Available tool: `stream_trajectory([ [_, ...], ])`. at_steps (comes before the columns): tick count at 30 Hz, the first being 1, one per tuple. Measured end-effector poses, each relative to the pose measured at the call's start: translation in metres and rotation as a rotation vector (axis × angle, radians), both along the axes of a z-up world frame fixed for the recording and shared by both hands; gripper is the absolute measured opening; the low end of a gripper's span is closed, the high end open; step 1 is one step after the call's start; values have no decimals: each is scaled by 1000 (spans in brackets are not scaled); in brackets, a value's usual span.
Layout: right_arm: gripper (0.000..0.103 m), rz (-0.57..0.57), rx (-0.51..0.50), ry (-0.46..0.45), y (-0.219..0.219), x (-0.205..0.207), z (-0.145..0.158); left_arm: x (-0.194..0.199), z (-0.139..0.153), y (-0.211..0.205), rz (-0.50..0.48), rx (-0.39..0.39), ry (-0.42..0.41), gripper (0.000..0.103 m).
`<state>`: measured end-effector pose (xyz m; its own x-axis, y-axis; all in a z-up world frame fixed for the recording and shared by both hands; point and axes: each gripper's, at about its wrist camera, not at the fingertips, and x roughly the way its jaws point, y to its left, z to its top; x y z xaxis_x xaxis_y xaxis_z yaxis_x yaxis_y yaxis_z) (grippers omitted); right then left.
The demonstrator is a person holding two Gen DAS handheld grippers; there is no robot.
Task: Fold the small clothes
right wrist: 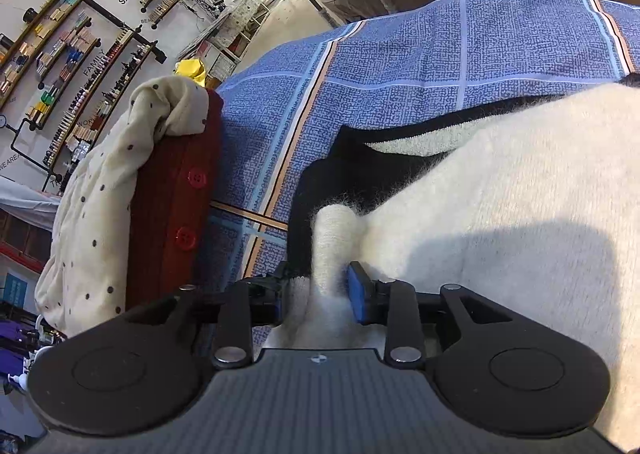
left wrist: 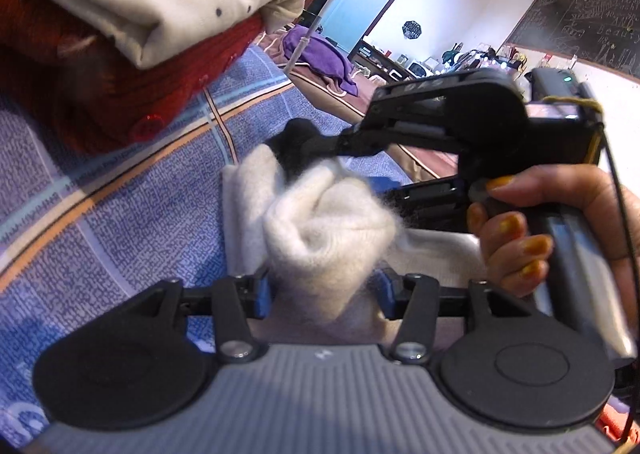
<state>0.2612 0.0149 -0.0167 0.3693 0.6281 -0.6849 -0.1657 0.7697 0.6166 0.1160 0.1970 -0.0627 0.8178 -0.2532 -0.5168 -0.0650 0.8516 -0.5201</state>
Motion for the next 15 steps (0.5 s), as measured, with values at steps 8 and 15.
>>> stream_trajectory([
  [8,61,63,16,-171,-25,-26,47,-19,31,5,95,105,3,84],
  [15,67,104,-99,-336,-56,-59,75,-32,59,-8,71,182,-22,84],
])
